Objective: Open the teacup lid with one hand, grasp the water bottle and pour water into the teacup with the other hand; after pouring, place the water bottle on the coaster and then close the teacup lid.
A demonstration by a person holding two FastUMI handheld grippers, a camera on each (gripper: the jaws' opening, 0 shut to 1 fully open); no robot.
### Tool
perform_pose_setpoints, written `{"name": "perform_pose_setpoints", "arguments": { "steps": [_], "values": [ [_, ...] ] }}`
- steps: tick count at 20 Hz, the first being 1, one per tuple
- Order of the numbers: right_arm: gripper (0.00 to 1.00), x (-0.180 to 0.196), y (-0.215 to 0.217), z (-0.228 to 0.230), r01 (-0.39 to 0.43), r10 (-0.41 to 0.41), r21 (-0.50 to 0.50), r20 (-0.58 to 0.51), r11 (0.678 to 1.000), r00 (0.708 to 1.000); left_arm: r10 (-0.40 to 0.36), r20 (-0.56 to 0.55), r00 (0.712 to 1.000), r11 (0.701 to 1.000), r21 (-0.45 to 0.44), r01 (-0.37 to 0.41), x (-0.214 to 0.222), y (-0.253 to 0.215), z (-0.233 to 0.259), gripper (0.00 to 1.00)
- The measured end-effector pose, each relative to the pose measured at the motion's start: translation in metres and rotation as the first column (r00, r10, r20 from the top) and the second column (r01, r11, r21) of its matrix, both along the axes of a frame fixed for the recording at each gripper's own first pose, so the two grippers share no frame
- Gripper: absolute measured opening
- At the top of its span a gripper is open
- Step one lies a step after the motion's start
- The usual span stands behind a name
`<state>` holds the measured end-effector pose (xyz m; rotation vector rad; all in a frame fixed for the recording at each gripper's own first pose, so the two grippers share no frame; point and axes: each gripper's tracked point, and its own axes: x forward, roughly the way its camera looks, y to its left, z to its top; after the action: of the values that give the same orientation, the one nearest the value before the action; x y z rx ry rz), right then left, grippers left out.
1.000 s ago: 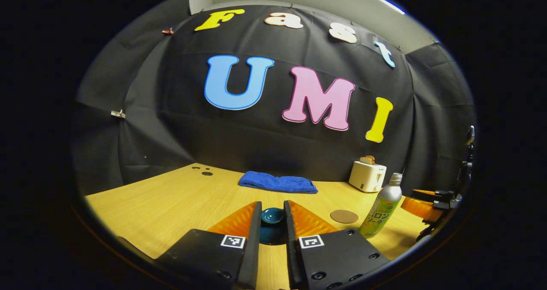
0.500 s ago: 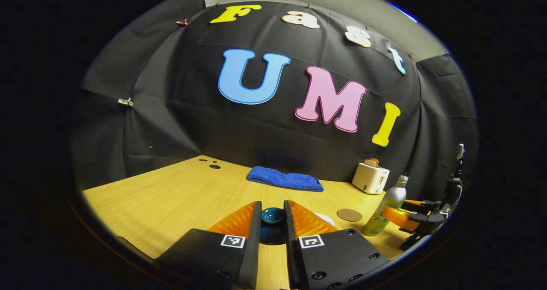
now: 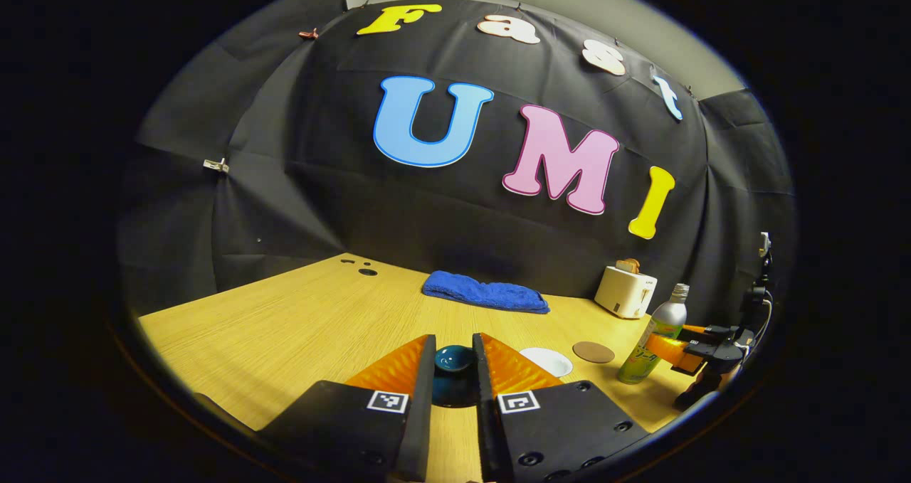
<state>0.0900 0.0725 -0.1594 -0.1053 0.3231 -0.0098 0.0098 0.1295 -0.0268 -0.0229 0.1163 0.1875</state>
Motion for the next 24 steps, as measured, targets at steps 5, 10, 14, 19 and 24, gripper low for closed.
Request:
{"name": "perform_pose_setpoints", "arguments": {
  "steps": [5,10,14,19,24],
  "values": [
    [0.81,0.019,-0.001,0.024,-0.036,0.058,-0.357,0.052,0.933,0.997,0.022,0.004,1.000,1.000,0.019,-0.022,-0.003,0.009,0.002,0.31],
    [0.81,0.026,0.016,0.012,-0.128,0.177,-0.650,0.009,0.749,0.984,0.013,0.011,1.000,0.999,0.030,-0.013,-0.001,0.006,0.002,0.31],
    [0.80,0.035,0.030,0.007,-0.168,0.240,-0.771,-0.021,0.614,0.971,-0.002,0.008,1.000,1.000,0.003,0.002,0.002,0.005,-0.002,0.31],
    [0.80,0.044,0.048,0.011,-0.187,0.315,-0.898,-0.057,0.398,0.947,0.018,-0.001,1.000,1.000,0.003,-0.018,0.001,0.016,-0.006,0.31],
    [0.80,0.044,0.061,-0.013,-0.252,0.339,-0.921,-0.145,0.298,0.930,0.014,-0.001,1.000,1.000,0.002,-0.014,0.001,0.015,-0.004,0.31]
  ]
}}
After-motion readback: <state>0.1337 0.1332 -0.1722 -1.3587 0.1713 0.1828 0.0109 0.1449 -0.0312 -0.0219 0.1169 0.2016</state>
